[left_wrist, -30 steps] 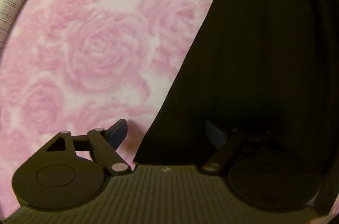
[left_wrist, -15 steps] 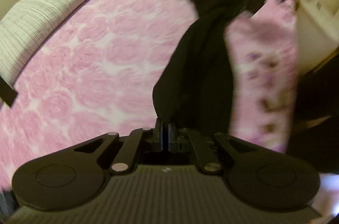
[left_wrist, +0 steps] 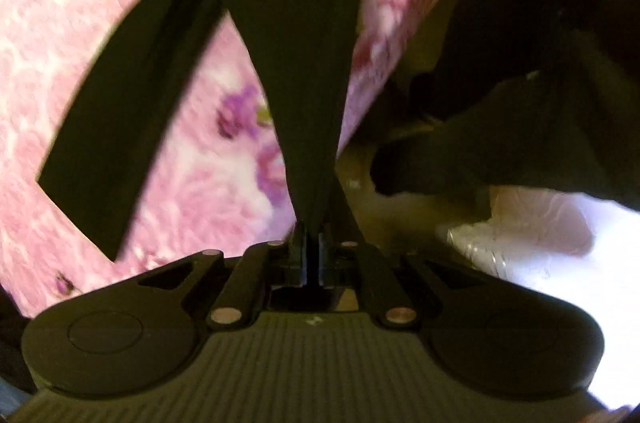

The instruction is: Fold clothes

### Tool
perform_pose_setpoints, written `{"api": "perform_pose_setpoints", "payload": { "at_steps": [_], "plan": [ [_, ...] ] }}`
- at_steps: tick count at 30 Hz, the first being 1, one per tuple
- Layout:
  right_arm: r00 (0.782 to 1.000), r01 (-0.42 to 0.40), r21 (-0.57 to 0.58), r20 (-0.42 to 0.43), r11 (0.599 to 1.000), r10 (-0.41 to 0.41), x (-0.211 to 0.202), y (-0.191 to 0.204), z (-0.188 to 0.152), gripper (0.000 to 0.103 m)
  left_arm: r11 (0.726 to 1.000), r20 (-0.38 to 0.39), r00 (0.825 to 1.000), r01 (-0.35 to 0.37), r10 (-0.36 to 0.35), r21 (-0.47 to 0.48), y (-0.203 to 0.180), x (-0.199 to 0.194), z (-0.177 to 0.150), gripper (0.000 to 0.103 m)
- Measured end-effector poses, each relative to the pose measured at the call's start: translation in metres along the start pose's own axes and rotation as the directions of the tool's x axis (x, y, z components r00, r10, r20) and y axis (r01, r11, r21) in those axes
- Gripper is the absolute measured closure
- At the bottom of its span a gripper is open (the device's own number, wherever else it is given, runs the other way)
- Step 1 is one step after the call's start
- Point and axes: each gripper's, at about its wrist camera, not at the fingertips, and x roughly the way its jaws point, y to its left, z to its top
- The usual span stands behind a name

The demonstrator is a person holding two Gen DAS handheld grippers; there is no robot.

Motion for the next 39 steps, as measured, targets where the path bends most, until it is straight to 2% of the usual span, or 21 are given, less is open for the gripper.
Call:
{"api": "perform_pose_setpoints", "payload": {
  "at_steps": [1,3,4,5,6,8,10,12,16,18,21,23,25,26,27,28,30,32,34,37,39],
  "plan": [
    [1.000,0.000,0.017,0.003,1.000,0.000,-0.005,-0.001,-0.003,0.093,1.000,0.001,1.000,0.003,-0.003,-0.022,0.006,0.002,-0.001,0.084],
    [1.000,0.008,0.057,0.018,0.998,-0.009,-0.016,-0.004,-0.007,0.077,0.998,0.002,1.000,0.010,-0.010,-0.064,0.019,0.007,-0.003,0.078],
    [0.999,0.015,0.086,0.029,0.996,-0.018,-0.021,-0.008,-0.007,0.062,0.996,0.003,1.000,0.013,-0.013,-0.086,0.026,0.009,-0.004,0.071],
    [0.999,0.023,0.112,0.042,0.993,-0.028,-0.026,-0.014,-0.006,0.057,0.994,0.014,1.000,0.019,-0.017,-0.110,0.038,0.008,-0.006,0.065],
    [0.998,0.033,0.127,0.052,0.991,-0.040,-0.030,-0.019,-0.001,0.057,0.990,0.028,0.999,0.026,-0.022,-0.135,0.051,0.007,-0.009,0.062],
    [0.995,0.059,0.149,0.071,0.987,-0.070,-0.036,-0.028,0.012,0.057,0.985,0.085,0.996,0.034,-0.020,-0.170,0.087,0.000,-0.019,0.048],
    [0.991,0.086,0.174,0.087,0.981,-0.102,-0.039,-0.038,0.031,0.053,0.979,0.135,0.990,-0.011,0.040,-0.205,0.133,0.000,-0.021,0.039],
    [0.986,0.106,0.211,0.103,0.972,-0.130,-0.040,-0.049,0.054,0.045,0.969,0.167,0.980,-0.071,0.113,-0.236,0.181,0.006,-0.018,0.039],
    [0.985,0.123,0.274,0.081,0.954,-0.150,-0.013,-0.061,0.108,0.041,0.961,0.188,0.954,-0.196,0.233,-0.195,0.277,0.047,0.004,0.040],
    [0.986,0.127,0.278,0.065,0.952,-0.151,0.000,-0.060,0.137,0.036,0.971,0.214,0.950,-0.204,0.227,-0.121,0.313,0.072,0.015,0.040],
    [0.988,0.133,0.265,0.037,0.955,-0.147,0.024,-0.061,0.174,0.031,0.983,0.211,0.961,-0.183,0.181,-0.011,0.349,0.114,0.026,0.040],
    [0.990,0.132,0.246,0.016,0.960,-0.141,0.040,-0.063,0.187,0.027,0.995,0.202,0.975,-0.096,0.089,0.028,0.358,0.130,0.027,0.049],
    [0.991,0.130,0.224,-0.008,0.966,-0.132,0.058,-0.066,0.198,0.027,0.996,0.199,0.979,-0.049,0.034,0.070,0.361,0.130,0.026,0.060],
    [0.992,0.129,0.211,-0.020,0.969,-0.128,0.065,-0.068,0.201,0.027,0.995,0.197,0.980,-0.028,0.009,0.092,0.362,0.129,0.025,0.080],
    [0.992,0.129,0.198,-0.032,0.972,-0.125,0.070,-0.070,0.204,0.027,0.995,0.207,0.978,-0.006,-0.014,0.097,0.365,0.124,0.024,0.094],
    [0.992,0.128,0.186,-0.039,0.974,-0.123,0.073,-0.071,0.206,0.027,0.995,0.219,0.975,0.015,-0.037,0.099,0.368,0.117,0.022,0.102],
    [0.992,0.126,0.164,-0.050,0.978,-0.120,0.077,-0.073,0.209,0.027,0.996,0.266,0.963,0.028,-0.050,0.086,0.377,0.099,0.015,0.102],
    [0.992,0.125,0.139,-0.053,0.982,-0.119,0.077,-0.074,0.212,0.027,0.999,0.345,0.938,-0.002,-0.009,0.032,0.391,0.072,0.004,0.102],
    [0.989,0.141,0.133,-0.054,0.981,-0.135,0.076,-0.079,0.214,0.027,0.996,0.407,0.910,-0.058,0.081,-0.069,0.409,0.042,-0.009,0.102],
    [0.983,0.186,0.205,-0.044,0.961,-0.181,0.069,-0.094,0.215,0.027,0.969,0.454,0.867,-0.116,0.205,-0.216,0.439,0.005,-0.028,0.101],
    [0.971,0.238,0.277,-0.043,0.931,-0.235,0.062,-0.105,0.213,0.026,0.954,0.437,0.867,-0.124,0.238,-0.273,0.455,-0.002,-0.035,0.101]
  ]
}}
